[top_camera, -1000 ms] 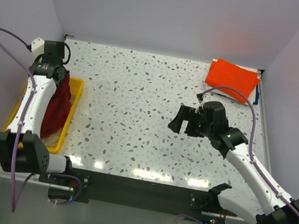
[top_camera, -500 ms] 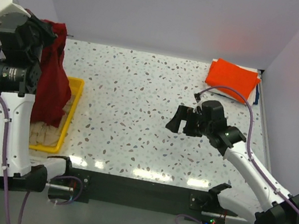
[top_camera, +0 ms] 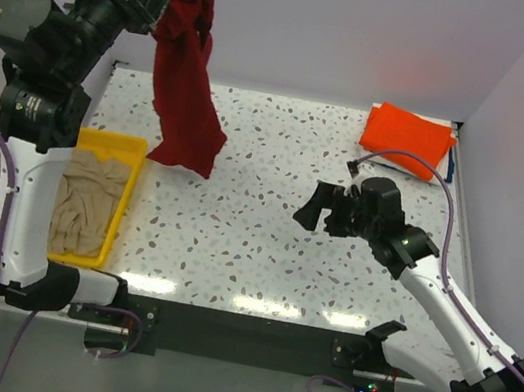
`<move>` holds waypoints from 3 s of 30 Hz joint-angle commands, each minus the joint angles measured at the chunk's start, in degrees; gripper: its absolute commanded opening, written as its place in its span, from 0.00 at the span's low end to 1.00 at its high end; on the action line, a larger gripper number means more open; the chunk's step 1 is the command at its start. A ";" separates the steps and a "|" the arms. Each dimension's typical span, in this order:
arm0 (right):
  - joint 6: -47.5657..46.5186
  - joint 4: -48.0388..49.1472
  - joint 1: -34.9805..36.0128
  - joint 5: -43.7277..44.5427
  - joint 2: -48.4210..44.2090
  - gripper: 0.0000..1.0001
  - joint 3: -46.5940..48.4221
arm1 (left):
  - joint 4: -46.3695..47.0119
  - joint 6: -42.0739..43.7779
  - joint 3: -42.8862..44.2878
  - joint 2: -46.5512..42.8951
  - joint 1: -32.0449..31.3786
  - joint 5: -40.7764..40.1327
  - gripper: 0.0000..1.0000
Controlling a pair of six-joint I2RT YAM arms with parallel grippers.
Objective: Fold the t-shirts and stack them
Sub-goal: Move the tshirt to the center of the board, then flatten the tshirt out
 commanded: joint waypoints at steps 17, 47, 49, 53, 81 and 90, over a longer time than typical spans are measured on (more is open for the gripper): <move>0.72 0.79 -0.11 8.04 -8.40 0.99 -3.91 | 3.32 1.43 -16.24 27.52 -28.58 2.12 0.41; -3.41 6.42 21.33 34.40 53.64 0.66 38.53 | 4.71 -8.67 -62.12 5.03 1.91 -2.97 0.51; -3.76 6.68 21.42 34.23 55.49 0.64 39.75 | 5.15 -8.76 -62.82 4.59 2.00 -2.54 0.51; -3.93 5.98 21.42 35.46 59.01 0.59 42.31 | 5.94 -8.94 -63.79 4.24 2.09 -1.83 0.51; -2.97 -3.59 6.22 40.38 10.34 0.00 14.47 | 11.03 -11.66 -68.10 10.47 -12.93 -4.29 0.46; -5.25 -10.72 1.21 46.35 0.57 0.00 13.66 | 8.32 -11.92 -61.52 18.82 -20.49 -10.35 0.52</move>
